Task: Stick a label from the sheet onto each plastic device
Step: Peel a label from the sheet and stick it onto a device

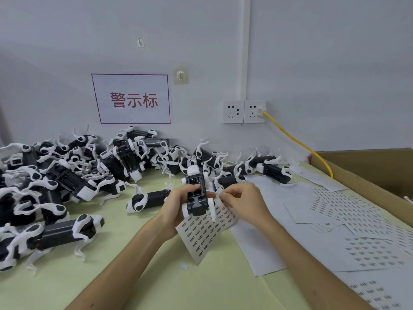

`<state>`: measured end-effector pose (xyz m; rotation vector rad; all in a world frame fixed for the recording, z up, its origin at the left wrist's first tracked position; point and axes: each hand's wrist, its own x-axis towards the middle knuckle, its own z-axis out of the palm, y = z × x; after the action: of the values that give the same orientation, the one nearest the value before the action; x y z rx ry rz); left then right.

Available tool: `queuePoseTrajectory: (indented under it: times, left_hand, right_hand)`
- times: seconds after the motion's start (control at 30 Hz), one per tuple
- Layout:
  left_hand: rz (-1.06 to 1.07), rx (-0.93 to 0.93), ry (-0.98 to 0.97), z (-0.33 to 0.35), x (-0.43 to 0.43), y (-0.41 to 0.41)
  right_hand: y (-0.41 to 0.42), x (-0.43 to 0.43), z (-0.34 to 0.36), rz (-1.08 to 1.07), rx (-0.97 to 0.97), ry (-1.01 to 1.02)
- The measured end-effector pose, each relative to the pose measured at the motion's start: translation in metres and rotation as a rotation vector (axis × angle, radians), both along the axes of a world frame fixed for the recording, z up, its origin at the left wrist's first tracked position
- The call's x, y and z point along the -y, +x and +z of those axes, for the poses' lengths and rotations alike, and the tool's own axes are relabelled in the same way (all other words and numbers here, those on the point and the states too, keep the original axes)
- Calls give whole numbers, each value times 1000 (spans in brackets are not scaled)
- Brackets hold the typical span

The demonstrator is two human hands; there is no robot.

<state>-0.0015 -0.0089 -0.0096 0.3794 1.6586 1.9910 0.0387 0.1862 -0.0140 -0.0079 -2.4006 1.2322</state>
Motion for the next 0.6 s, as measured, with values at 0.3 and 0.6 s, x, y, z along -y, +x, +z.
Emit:
queuePoseTrajectory:
  times: [0.3,0.6]
  left_hand:
    - [8,-14,45,1,2,0]
    - [50,20,18,0,3,-1]
  right_hand:
    - [3,3,-2,90,-34,-60]
    - [1,5,-2,78,-45,-38]
